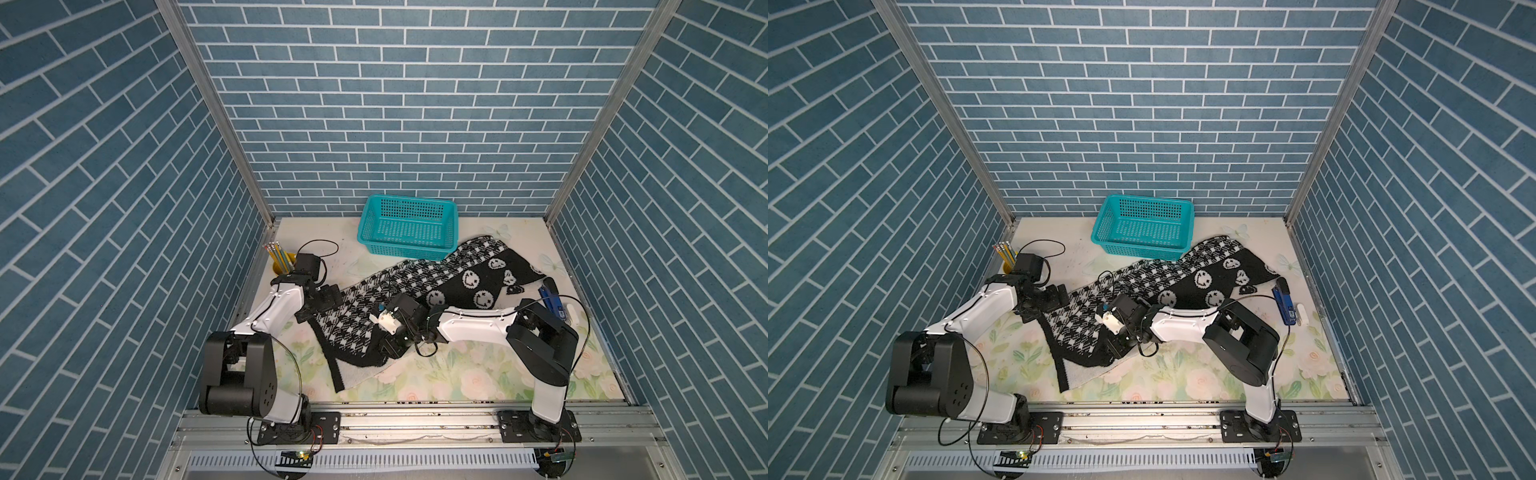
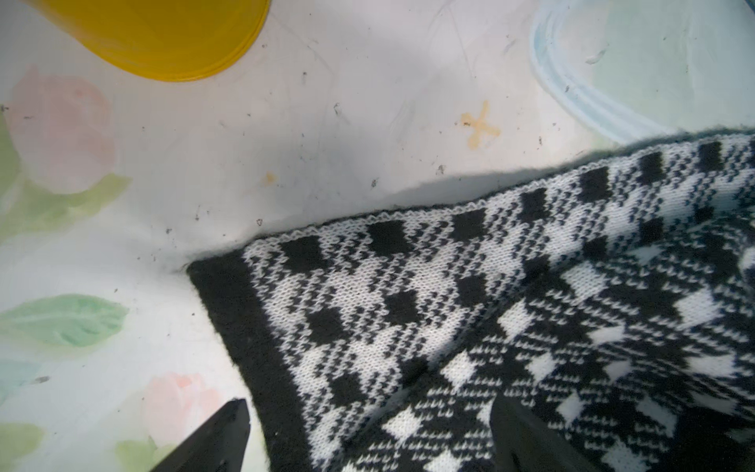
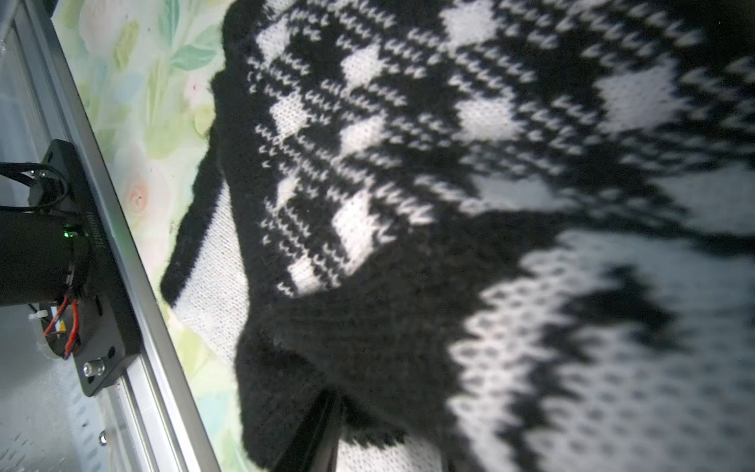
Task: Roll up the scarf and place it into the basket
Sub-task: Flatten out the scarf at the center of the board.
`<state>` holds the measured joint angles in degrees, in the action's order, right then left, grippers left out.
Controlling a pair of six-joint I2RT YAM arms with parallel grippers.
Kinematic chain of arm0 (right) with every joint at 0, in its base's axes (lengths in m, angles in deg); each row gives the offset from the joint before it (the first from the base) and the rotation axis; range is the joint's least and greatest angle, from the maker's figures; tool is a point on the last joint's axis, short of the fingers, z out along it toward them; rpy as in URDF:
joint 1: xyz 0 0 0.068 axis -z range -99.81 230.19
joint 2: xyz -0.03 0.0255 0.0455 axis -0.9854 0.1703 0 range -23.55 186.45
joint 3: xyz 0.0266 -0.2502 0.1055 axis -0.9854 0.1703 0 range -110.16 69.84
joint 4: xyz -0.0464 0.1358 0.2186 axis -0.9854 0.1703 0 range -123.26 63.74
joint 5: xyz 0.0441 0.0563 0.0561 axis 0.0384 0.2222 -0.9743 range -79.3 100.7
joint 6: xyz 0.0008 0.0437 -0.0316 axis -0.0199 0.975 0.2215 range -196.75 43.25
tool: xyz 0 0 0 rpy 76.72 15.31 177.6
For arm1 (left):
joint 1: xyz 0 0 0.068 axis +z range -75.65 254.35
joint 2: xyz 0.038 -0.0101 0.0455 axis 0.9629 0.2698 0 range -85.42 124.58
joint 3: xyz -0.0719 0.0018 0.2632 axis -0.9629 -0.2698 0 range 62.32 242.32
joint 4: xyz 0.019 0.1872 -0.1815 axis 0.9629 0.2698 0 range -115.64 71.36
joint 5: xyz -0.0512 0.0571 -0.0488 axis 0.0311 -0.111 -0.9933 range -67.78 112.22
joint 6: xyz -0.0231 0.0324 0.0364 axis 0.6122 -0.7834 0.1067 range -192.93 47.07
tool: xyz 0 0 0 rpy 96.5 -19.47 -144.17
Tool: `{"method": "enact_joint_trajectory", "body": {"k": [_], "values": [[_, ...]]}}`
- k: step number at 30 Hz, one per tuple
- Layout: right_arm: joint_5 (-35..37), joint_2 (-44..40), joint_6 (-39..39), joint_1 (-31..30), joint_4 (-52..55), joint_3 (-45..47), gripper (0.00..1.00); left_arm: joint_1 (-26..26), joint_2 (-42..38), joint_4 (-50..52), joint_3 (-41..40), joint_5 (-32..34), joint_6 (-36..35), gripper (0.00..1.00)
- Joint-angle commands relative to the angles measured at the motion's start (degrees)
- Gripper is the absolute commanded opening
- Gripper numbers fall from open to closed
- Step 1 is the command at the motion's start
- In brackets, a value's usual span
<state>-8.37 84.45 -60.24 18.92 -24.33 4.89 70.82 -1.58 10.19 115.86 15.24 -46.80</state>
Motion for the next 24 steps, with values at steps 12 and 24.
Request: {"method": "enact_joint_trajectory", "body": {"k": [12,24], "values": [[-0.74,-2.37,-0.55,0.90,0.21,-4.77,0.00,1.59,-0.65,-0.76,0.24,-0.77,-1.25,0.95],[-4.65,7.63,-6.63,2.91,1.63,-19.71,0.00,2.83,-1.30,-2.20,0.79,-3.21,-1.05,0.95]]}}
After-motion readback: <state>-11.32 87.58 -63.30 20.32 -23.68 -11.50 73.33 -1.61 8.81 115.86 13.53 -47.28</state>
